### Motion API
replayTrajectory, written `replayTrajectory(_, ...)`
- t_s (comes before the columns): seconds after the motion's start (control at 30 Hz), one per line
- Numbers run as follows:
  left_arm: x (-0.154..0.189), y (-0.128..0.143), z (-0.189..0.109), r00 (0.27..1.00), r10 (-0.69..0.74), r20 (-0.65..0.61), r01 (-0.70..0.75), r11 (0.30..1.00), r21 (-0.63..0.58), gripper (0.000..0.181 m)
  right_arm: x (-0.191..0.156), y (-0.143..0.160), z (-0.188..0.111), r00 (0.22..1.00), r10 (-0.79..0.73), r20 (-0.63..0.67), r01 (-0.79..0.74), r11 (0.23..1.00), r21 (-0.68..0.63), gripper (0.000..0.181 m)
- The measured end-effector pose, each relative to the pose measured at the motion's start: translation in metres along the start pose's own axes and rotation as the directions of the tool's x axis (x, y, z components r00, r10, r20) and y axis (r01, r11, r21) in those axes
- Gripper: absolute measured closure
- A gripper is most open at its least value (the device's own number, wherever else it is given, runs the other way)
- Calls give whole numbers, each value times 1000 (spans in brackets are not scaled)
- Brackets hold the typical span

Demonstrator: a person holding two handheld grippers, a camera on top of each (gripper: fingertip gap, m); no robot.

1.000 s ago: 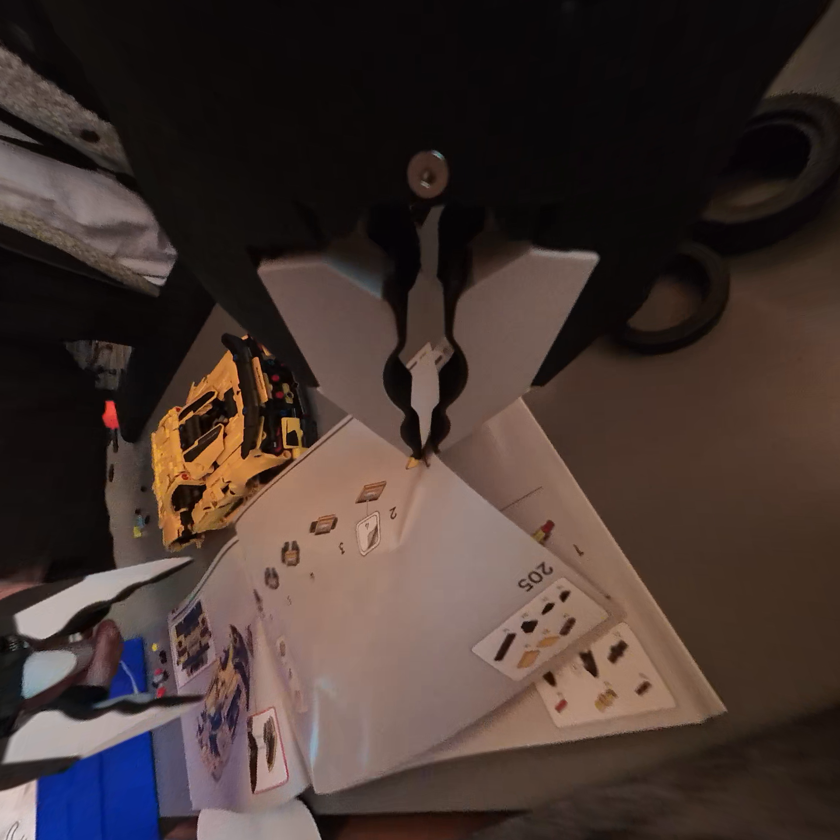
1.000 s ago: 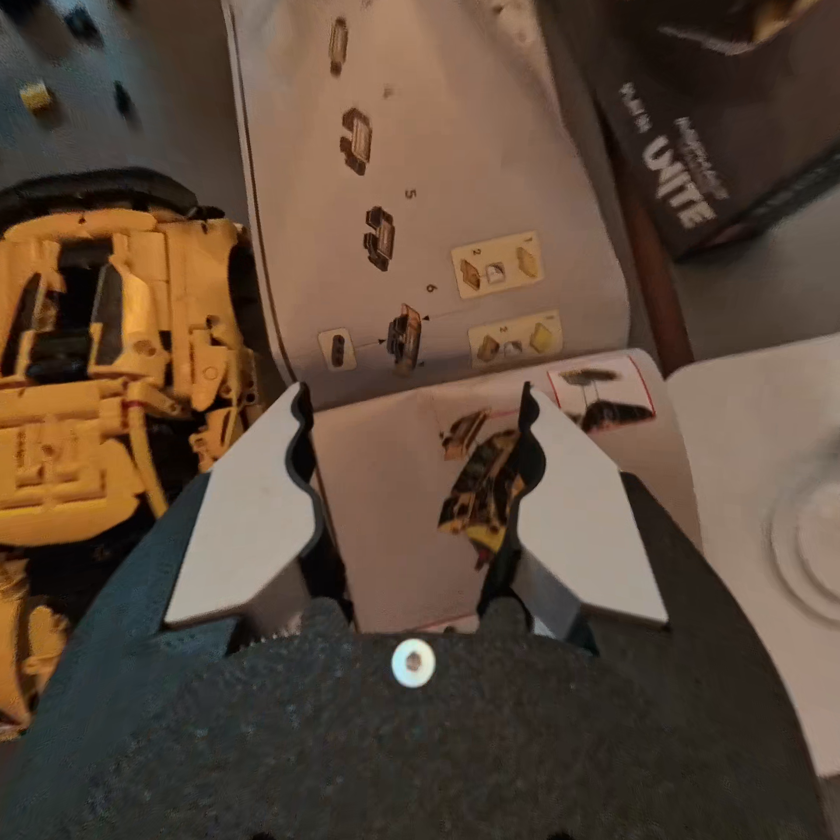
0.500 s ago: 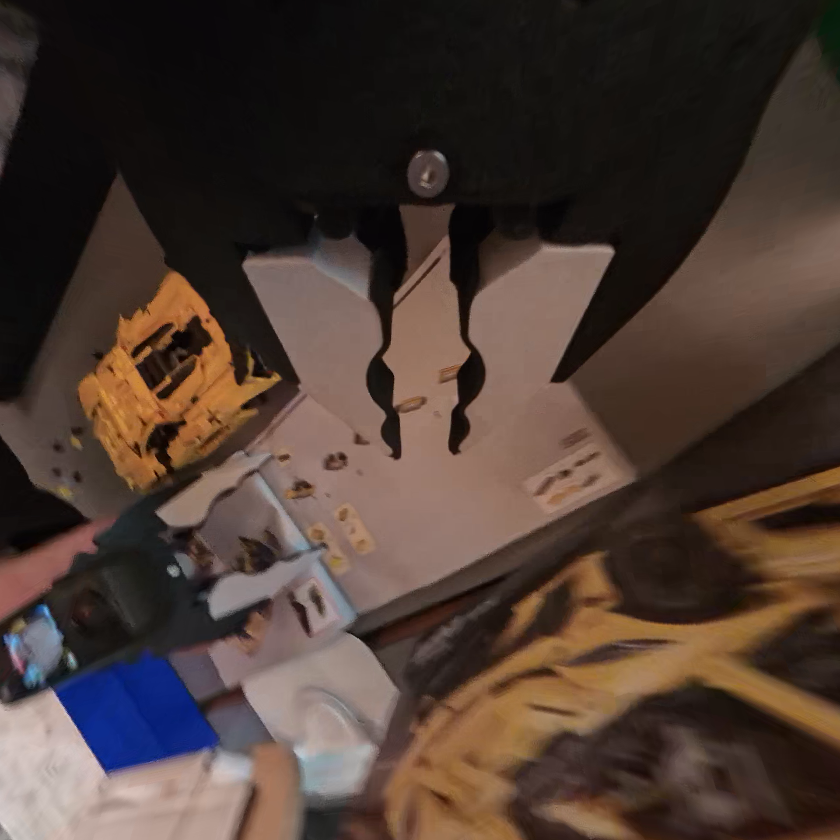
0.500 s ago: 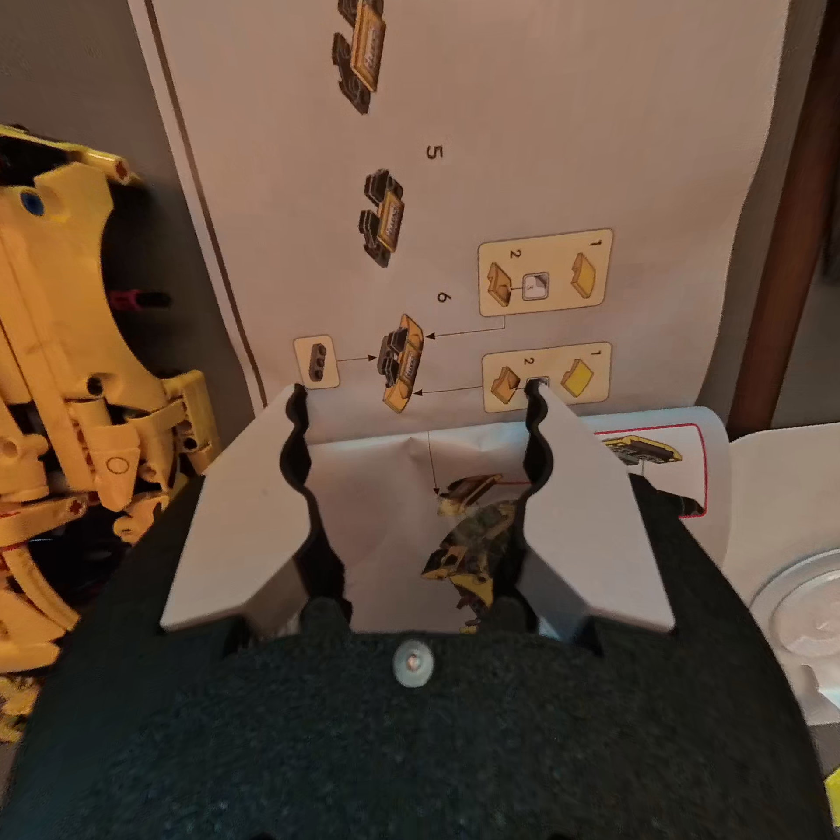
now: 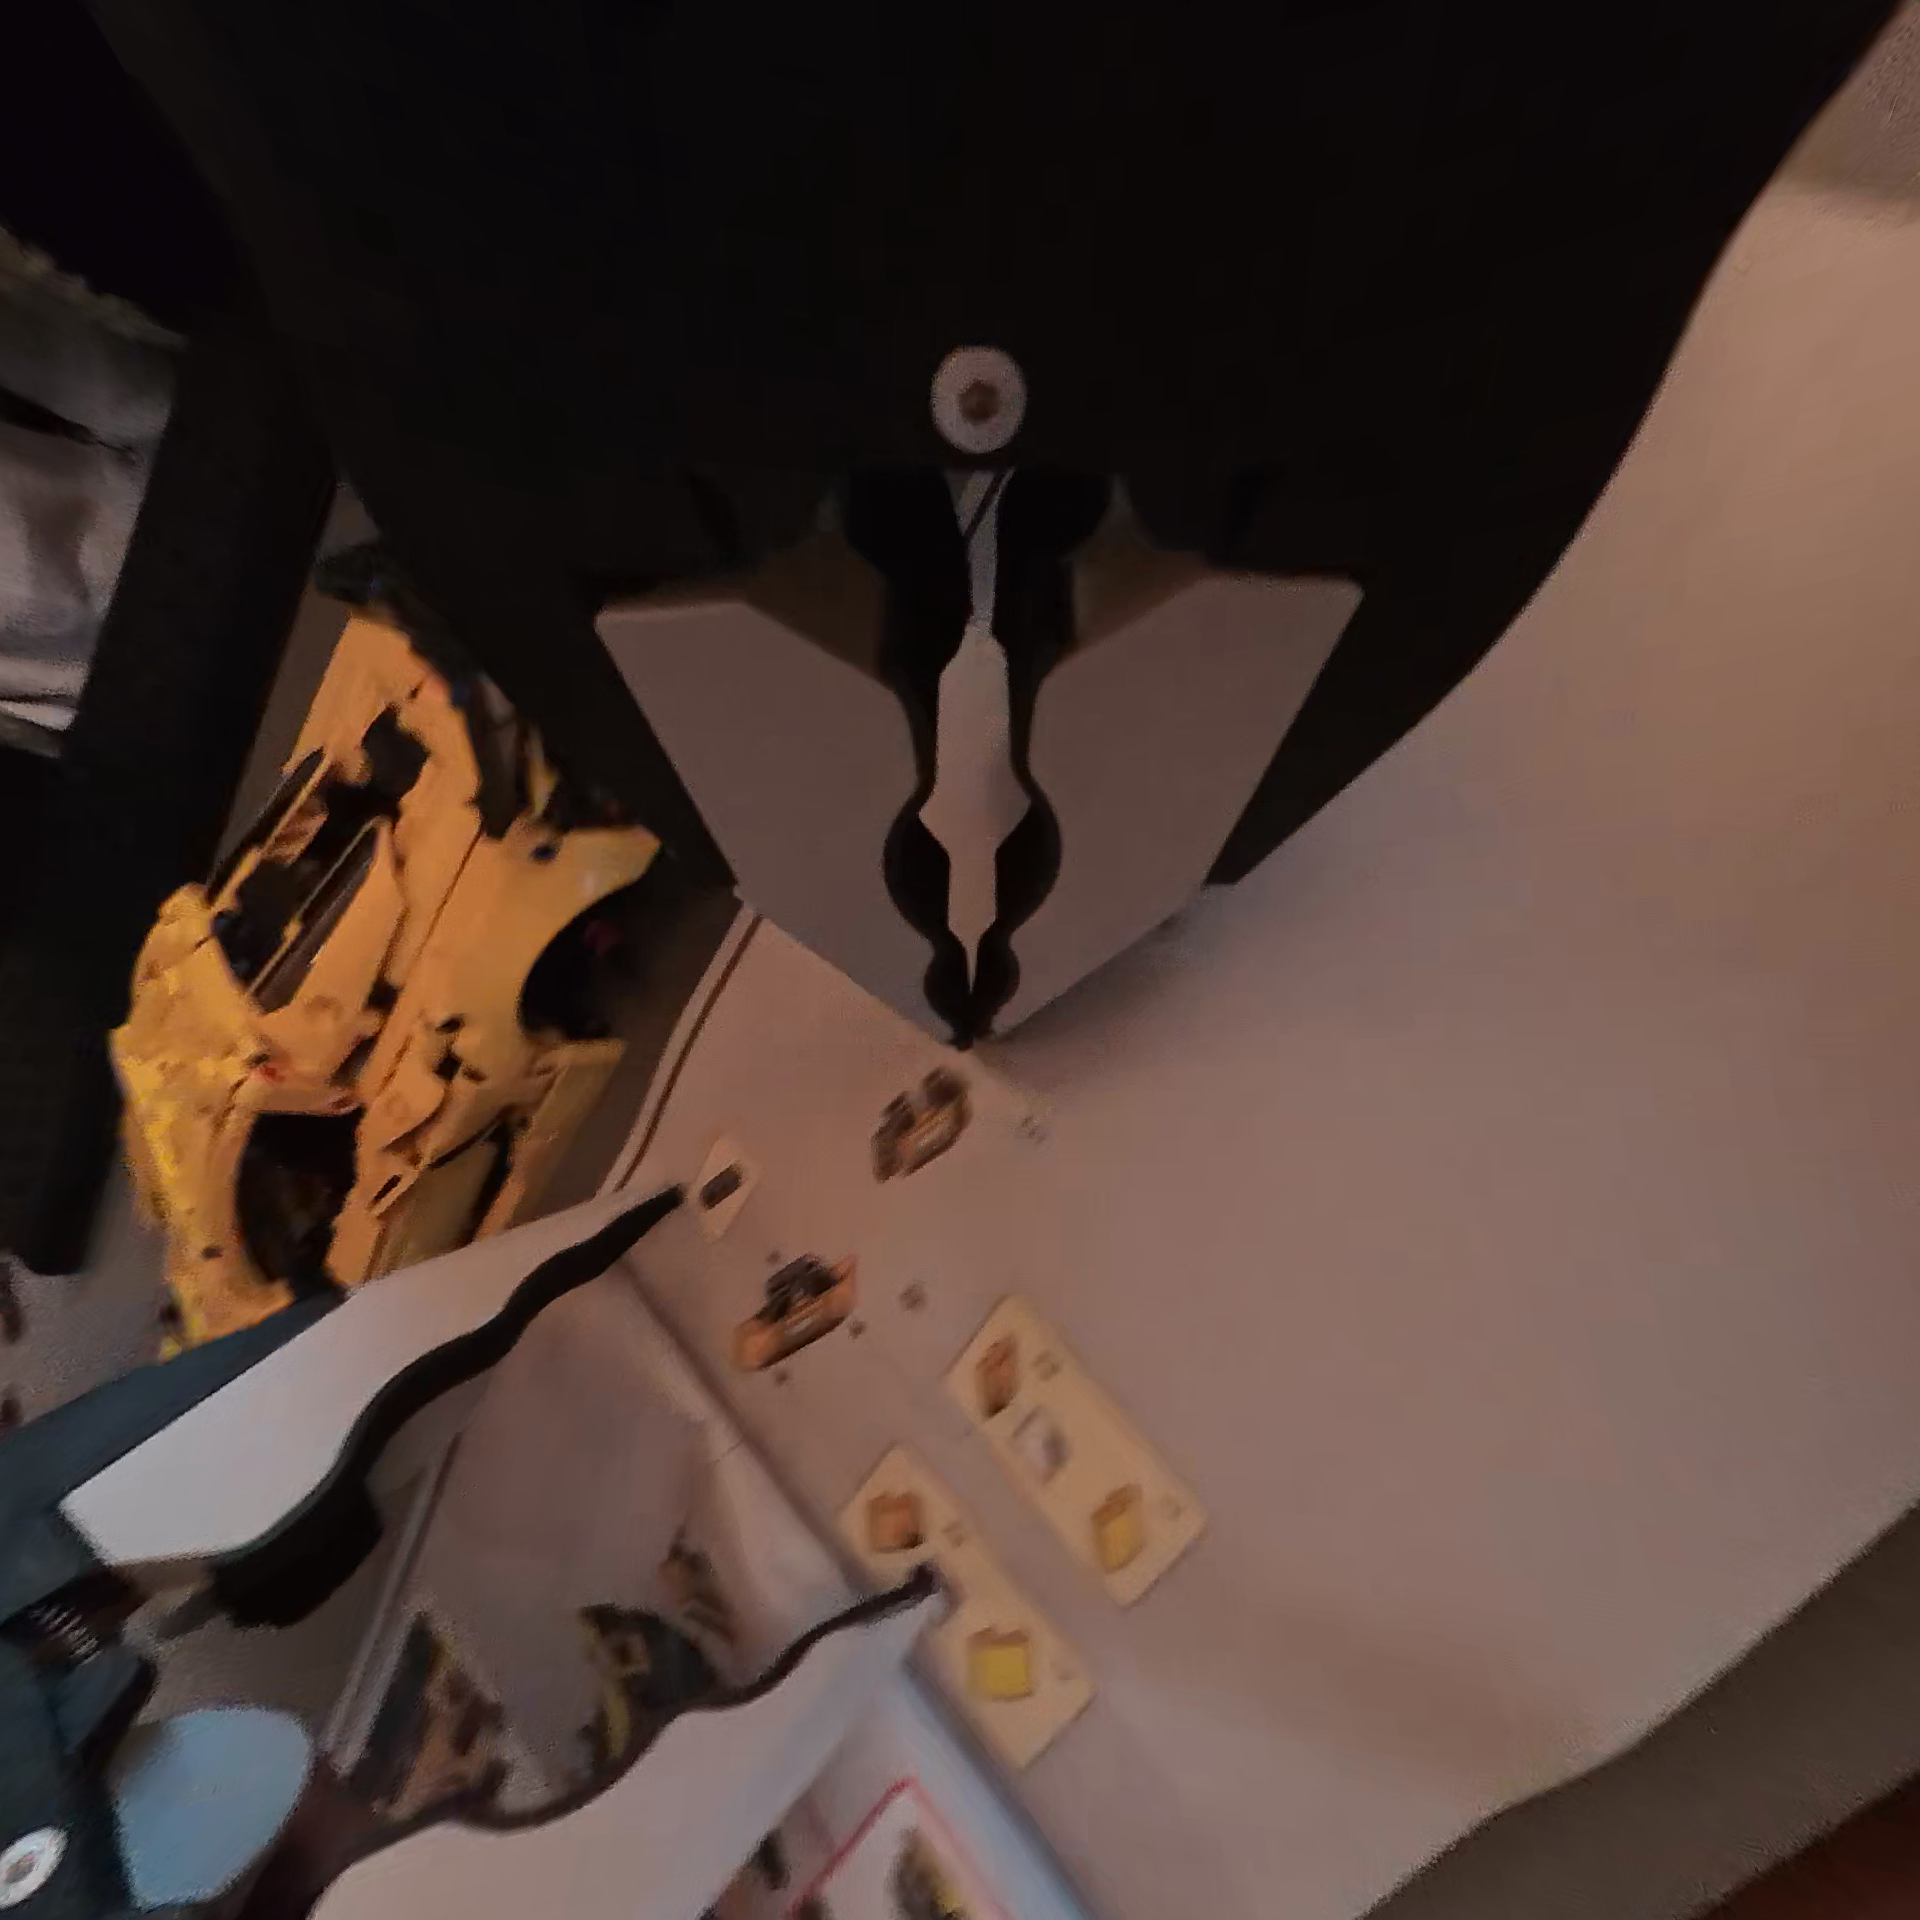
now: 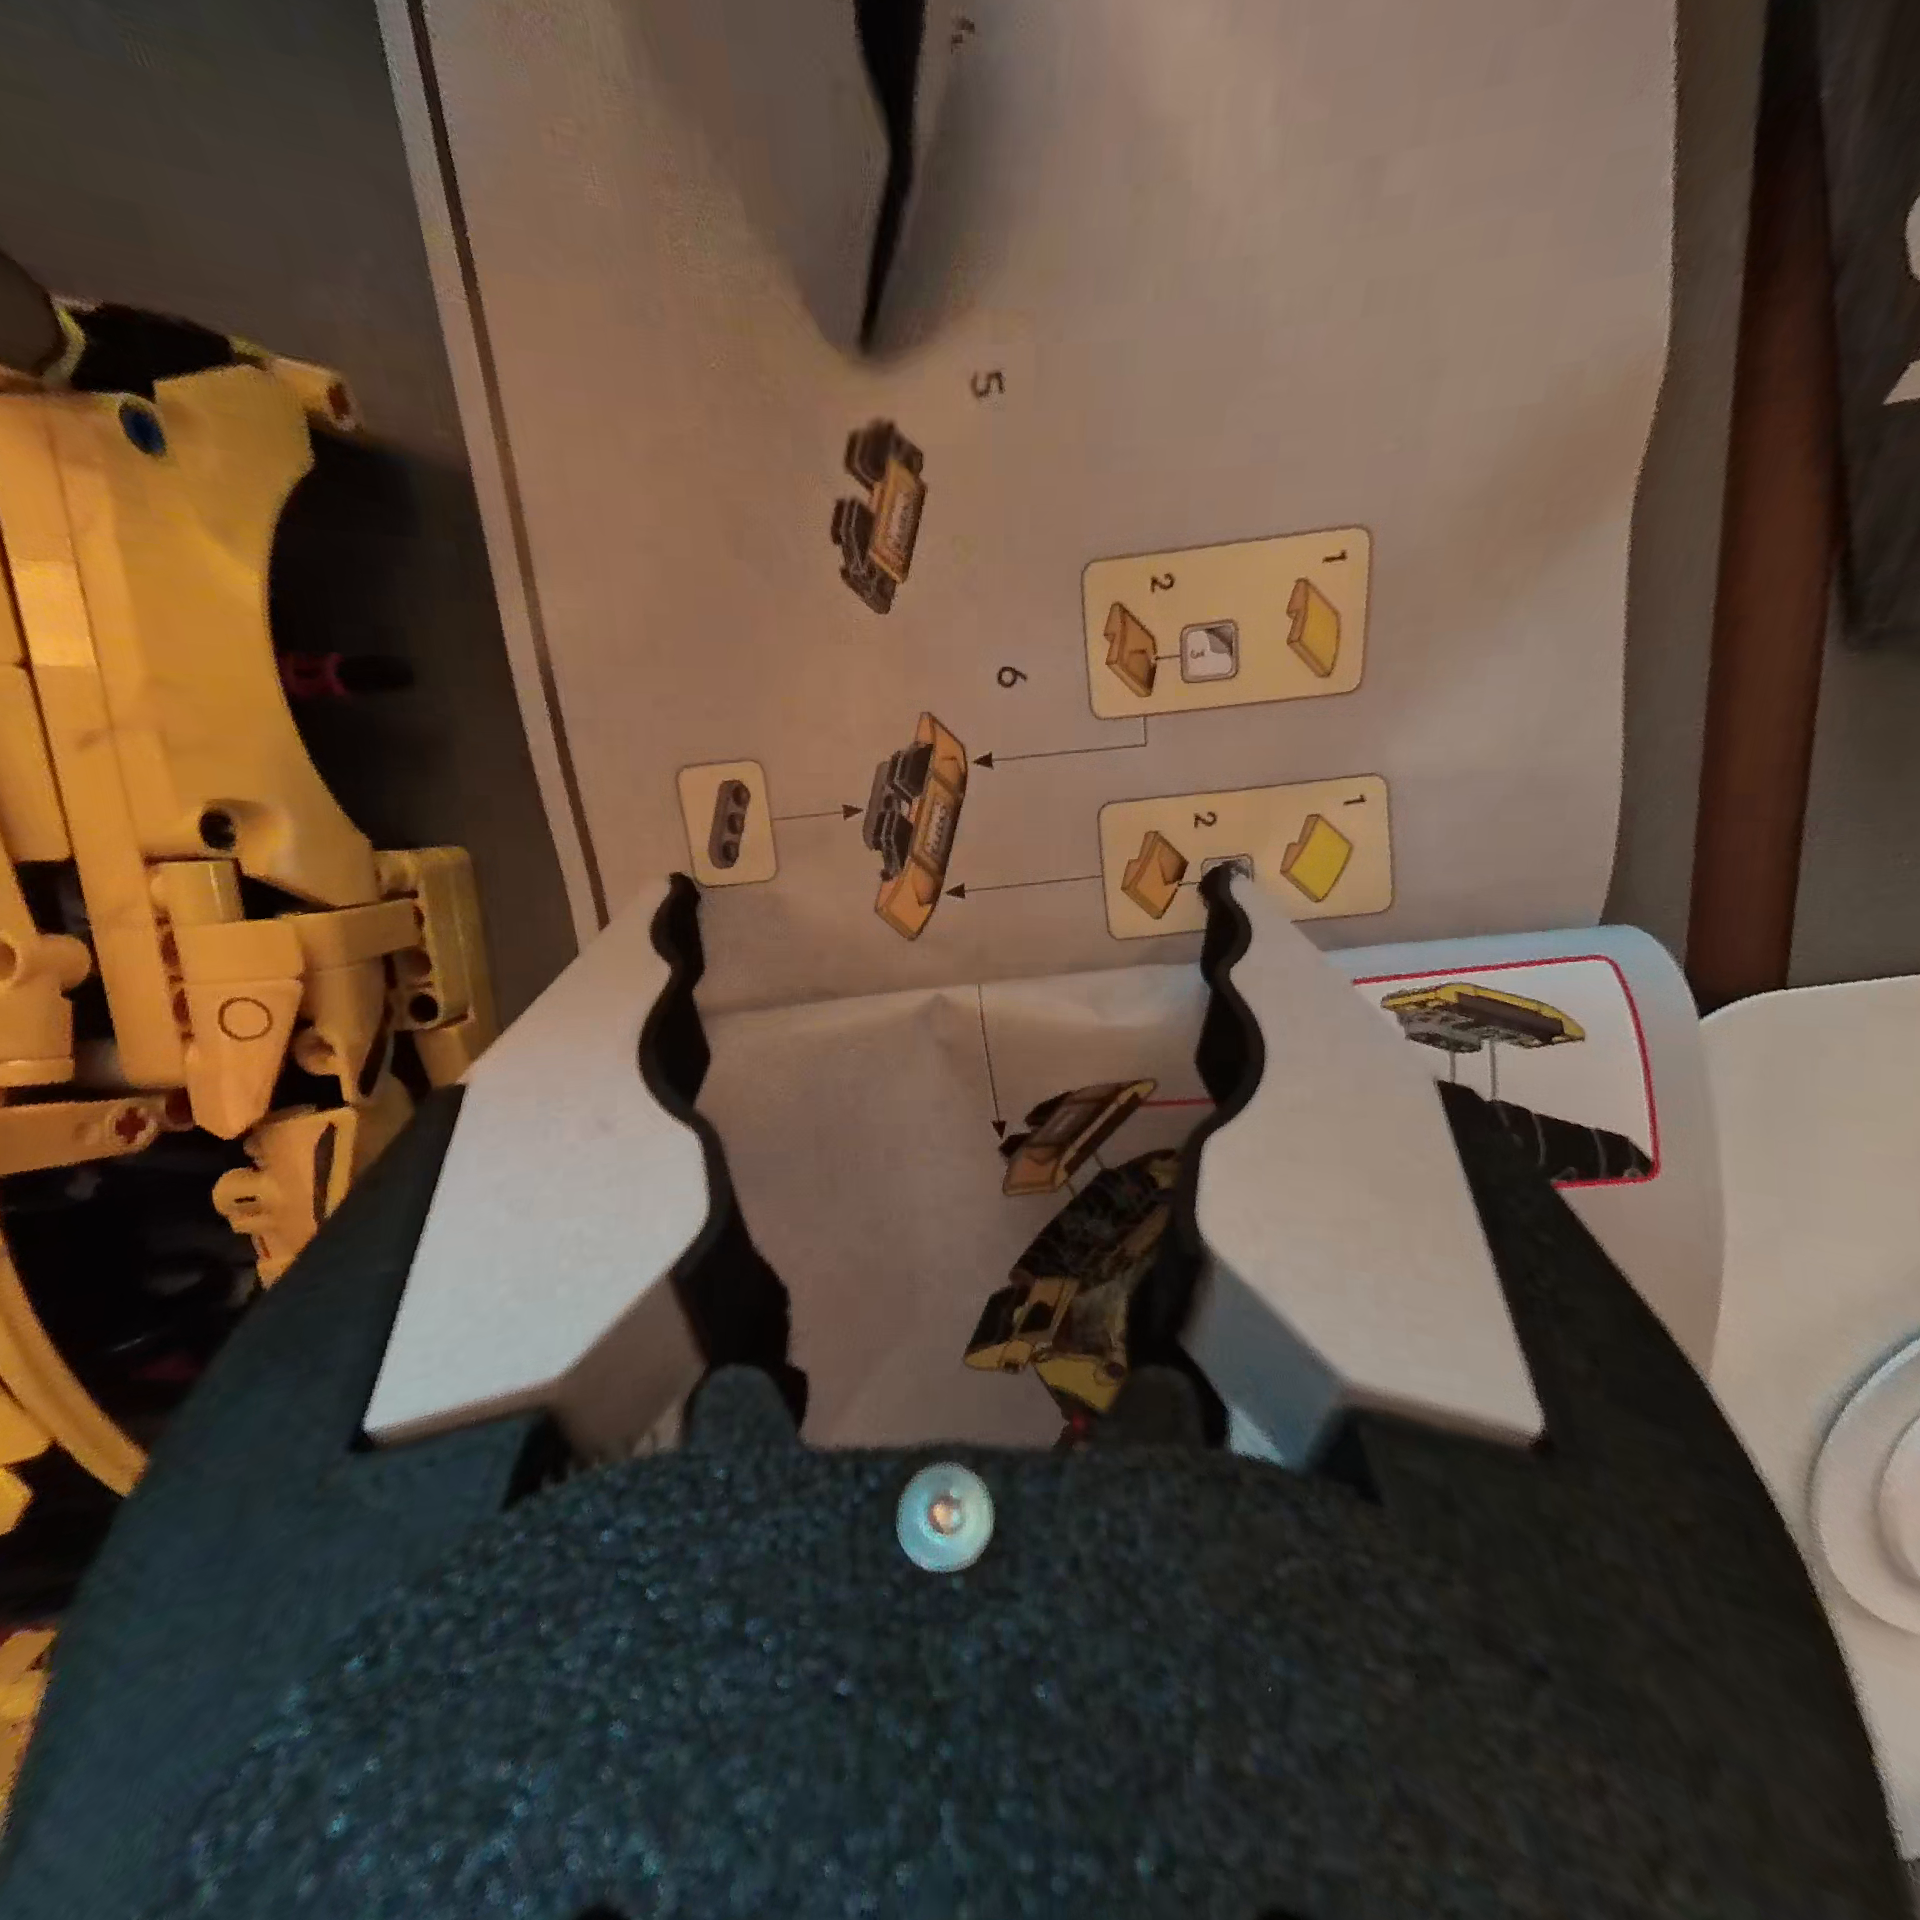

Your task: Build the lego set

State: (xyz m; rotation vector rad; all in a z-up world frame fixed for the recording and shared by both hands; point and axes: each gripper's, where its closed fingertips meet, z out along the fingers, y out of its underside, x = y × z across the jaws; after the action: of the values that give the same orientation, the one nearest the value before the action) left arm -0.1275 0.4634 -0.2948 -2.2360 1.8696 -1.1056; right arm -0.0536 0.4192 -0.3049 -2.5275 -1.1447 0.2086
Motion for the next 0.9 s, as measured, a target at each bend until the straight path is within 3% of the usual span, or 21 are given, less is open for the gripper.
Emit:
replayTrajectory(0.2,-49,38,-52,981,-167,98,164,986,35,181,0,0,0,1000,-1,-2,1,1000,10,84)
replayTrajectory(0.33,-66,49,-70,962,-171,212,169,985,27,181,0,-1,0,1000,-3,-1,3,1000,13,84)
replayTrajectory(0.53,-48,13,-95,963,-117,245,81,985,154,181,5,-3,-12,1000,20,6,-20,997,80,91)
replayTrajectory(0.67,-21,-22,-115,950,7,313,-87,966,243,174,17,-14,-106,981,193,15,-184,906,380,94)
replayTrajectory(0.8,14,-64,-143,930,82,358,-238,876,419,161,27,18,-203,924,314,-219,-144,815,561,102)
replayTrajectory(0.9,44,-89,-166,898,143,415,-362,775,518,153,8,46,-245,854,433,-289,-149,735,661,100)
